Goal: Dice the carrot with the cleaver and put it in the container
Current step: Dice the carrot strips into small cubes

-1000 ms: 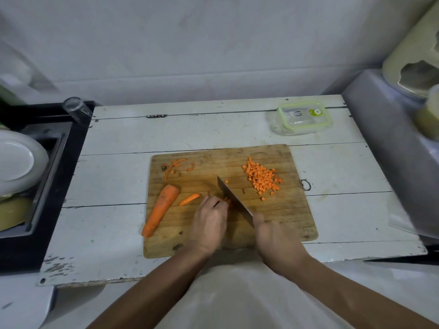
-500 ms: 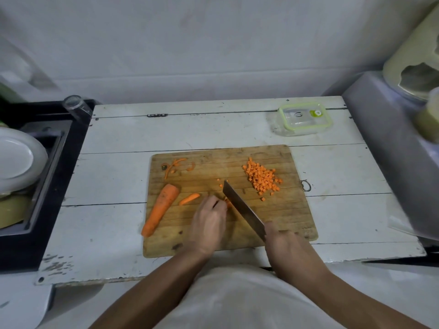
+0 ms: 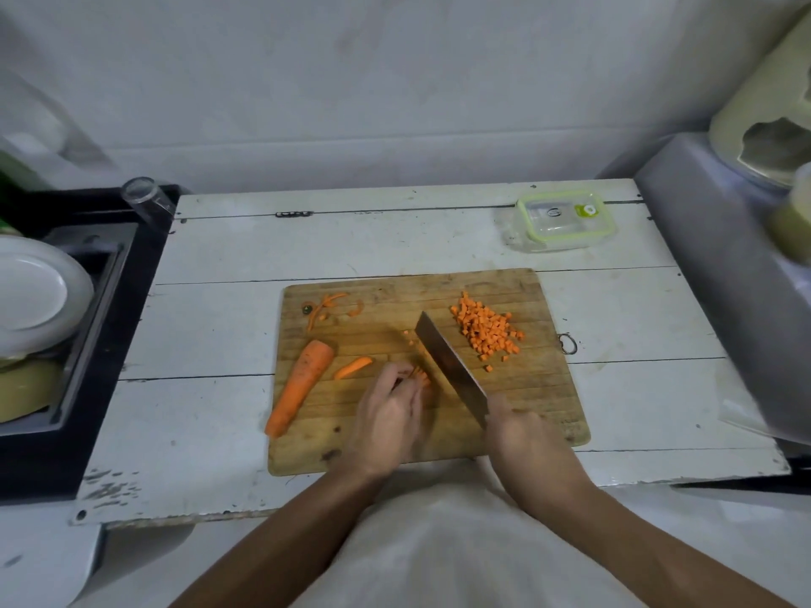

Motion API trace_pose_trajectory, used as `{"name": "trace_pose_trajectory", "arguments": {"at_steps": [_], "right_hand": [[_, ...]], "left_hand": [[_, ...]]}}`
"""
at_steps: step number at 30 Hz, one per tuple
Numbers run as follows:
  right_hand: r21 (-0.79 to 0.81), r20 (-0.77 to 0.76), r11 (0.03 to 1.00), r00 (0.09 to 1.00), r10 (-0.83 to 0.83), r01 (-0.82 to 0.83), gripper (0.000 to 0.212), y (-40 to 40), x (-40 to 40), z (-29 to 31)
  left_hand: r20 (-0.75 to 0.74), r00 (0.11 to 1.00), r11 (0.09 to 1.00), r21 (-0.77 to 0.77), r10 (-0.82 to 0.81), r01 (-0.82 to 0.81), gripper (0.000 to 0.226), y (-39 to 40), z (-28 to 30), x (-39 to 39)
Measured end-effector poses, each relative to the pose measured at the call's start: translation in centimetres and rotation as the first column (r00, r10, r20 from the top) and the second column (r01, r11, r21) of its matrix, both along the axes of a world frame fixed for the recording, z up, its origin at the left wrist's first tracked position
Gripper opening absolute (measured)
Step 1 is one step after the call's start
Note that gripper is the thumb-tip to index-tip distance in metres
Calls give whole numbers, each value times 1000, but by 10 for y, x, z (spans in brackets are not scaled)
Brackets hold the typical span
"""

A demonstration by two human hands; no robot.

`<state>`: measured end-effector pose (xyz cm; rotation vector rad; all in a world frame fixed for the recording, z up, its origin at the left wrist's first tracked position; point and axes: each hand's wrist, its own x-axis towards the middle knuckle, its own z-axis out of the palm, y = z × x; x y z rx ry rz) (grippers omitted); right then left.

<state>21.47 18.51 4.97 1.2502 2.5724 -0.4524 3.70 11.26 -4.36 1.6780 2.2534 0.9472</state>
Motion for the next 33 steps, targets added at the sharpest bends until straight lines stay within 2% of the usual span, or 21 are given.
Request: {"name": "trace_pose_trajectory", "arguments": {"at_steps": [3, 8, 13, 15, 21, 25, 29, 33], "right_hand": [[7, 40, 1000, 999, 6, -6, 15, -6, 19, 7], [13, 59, 998, 997, 54, -55, 12, -11, 18, 1], [-7, 23, 998, 998, 62, -61, 10, -10, 11, 2], [-24, 43, 997, 996, 72, -71, 16, -10, 9, 4], [-44, 97, 992, 987, 125, -121, 28, -8, 0, 7], [-29, 64, 995, 993, 97, -96, 36, -3, -24, -4], [-32, -49, 999, 999, 10, -12, 19, 7, -30, -11], [-42, -47, 999, 999, -4, 2, 15, 3, -10, -4]], "left_hand": [[11, 1000, 1000, 0, -17, 17, 26, -3, -4, -4], [-32, 999, 996, -94, 1, -4, 28, 1, -5, -5], [-62, 998, 989, -146, 11, -20, 17, 1, -1, -1], [-55, 998, 988, -150, 19, -28, 16, 2, 1, -1], [-60, 998, 994, -108, 19, -25, 10, 4, 1, -4], [-46, 999, 996, -87, 8, -12, 12, 6, 2, -5], [1, 1000, 999, -51, 18, -18, 13, 4, -3, -6], [71, 997, 1000, -6, 25, -25, 23, -2, -1, -5]]}}
